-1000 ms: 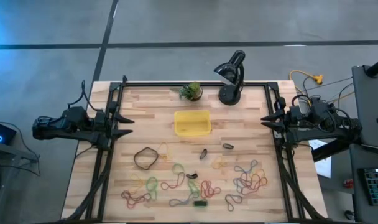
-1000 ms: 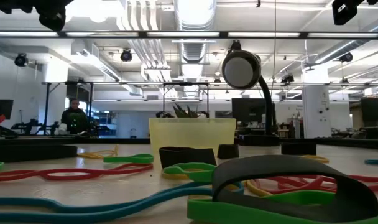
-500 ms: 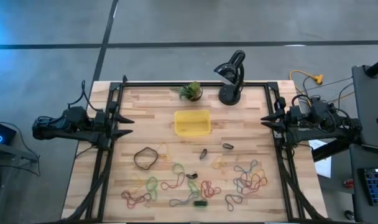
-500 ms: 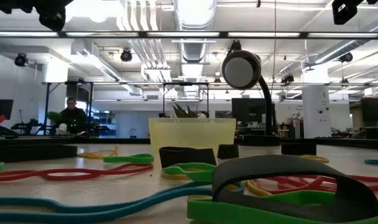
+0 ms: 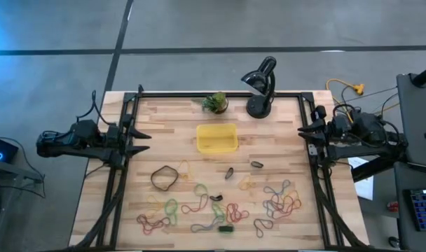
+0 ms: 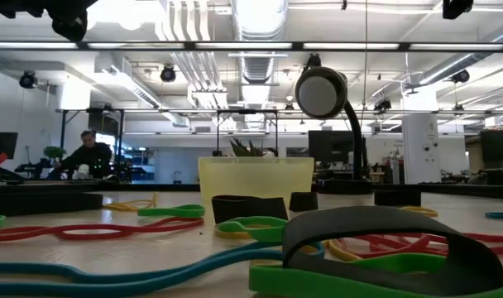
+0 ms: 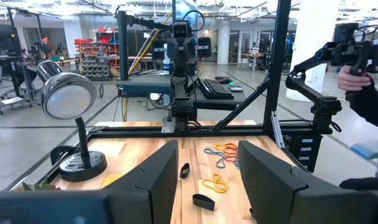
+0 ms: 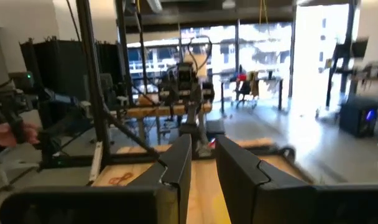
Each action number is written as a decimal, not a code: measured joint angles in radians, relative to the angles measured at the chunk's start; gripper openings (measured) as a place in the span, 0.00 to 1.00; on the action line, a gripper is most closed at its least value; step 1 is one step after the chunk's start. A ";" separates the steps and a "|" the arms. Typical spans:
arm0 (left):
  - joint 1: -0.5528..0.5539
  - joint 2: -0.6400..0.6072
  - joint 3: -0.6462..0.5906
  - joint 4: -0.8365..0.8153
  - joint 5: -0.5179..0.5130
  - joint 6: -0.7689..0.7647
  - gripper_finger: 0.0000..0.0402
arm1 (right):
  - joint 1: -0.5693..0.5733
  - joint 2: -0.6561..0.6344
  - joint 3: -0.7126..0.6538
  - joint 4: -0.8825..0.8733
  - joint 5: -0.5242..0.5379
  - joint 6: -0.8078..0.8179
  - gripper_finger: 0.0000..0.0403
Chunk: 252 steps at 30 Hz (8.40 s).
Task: Pick and place rubber bands into bin
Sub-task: Put the black rubber band in the yellow bin
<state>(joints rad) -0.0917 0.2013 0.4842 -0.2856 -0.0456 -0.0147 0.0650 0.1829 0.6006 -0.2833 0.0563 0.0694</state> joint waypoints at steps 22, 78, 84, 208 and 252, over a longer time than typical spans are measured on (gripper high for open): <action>-0.001 -0.008 0.001 0.128 0.013 0.151 0.38 | 0.000 0.556 -0.035 0.214 0.023 -0.164 0.17; -0.182 1.229 0.301 -0.484 -0.221 -0.189 0.38 | 0.326 1.030 0.157 -0.143 0.392 0.064 0.17; -0.175 1.266 0.284 -0.477 -0.214 -0.189 0.38 | 0.326 1.030 0.118 -0.100 0.390 0.081 0.17; -0.078 0.850 0.225 -0.059 -0.348 0.174 0.35 | 0.325 1.278 -0.082 0.182 0.411 0.274 0.17; -0.278 0.590 0.001 -0.029 -0.348 -0.033 0.35 | 0.309 1.341 -0.052 0.035 0.408 0.403 0.02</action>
<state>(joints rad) -0.3698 0.7910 0.4850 -0.3141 -0.3939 -0.0475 0.3737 1.5234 0.5488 -0.2480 0.4646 0.4723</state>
